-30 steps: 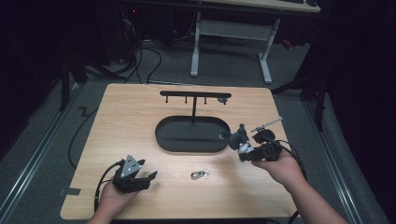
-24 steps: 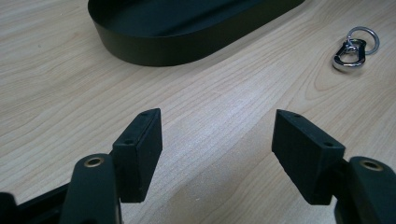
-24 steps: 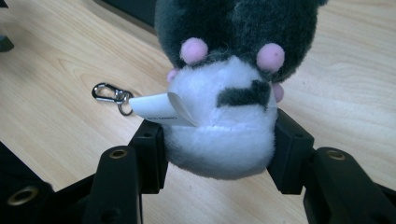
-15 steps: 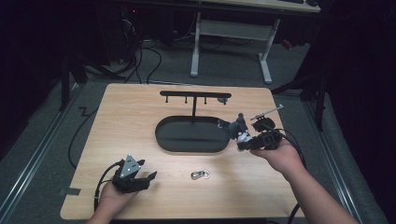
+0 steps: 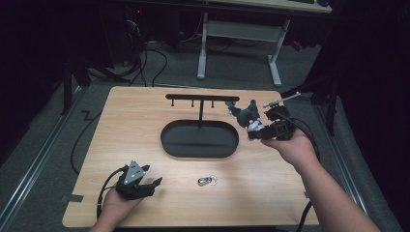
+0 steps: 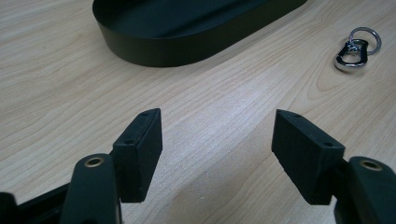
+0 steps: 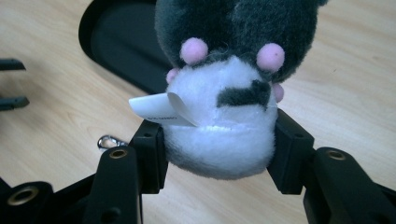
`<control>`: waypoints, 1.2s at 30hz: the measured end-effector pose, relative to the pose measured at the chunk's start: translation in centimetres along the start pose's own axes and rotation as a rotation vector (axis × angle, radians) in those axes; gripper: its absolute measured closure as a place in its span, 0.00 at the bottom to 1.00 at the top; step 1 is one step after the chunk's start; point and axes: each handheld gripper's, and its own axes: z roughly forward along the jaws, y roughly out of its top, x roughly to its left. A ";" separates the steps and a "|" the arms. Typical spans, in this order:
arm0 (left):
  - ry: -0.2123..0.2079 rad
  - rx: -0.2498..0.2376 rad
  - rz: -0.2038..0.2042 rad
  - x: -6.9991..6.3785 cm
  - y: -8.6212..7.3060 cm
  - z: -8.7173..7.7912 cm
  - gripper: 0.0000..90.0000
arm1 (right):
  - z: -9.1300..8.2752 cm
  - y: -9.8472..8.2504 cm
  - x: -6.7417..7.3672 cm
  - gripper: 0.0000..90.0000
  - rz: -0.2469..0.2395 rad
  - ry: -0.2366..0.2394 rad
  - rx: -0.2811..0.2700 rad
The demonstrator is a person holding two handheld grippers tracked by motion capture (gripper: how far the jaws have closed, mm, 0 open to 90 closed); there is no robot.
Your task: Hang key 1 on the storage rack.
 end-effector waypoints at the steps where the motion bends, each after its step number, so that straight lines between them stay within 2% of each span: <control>1: -0.001 0.004 0.001 0.0 0.0 0.0 0.38 | -0.1 0.2 0.0 0.53 0.008 -0.004 -0.009; 7: 0.003 0.003 0.003 0.0 0.0 0.1 0.38 | -0.3 1.2 -0.3 0.53 0.001 -0.030 -0.024; 11: 0.002 0.002 0.001 0.0 0.0 0.1 0.38 | 0.2 1.5 -0.3 0.53 0.006 -0.039 -0.024; 21: -0.004 0.020 0.019 -0.2 -0.1 0.3 0.38 | 1.8 0.7 -0.7 0.53 0.015 -0.052 0.002; 36: -0.008 0.027 0.015 -0.2 -0.1 0.4 0.38 | 4.1 0.0 -0.6 0.53 0.008 -0.052 0.031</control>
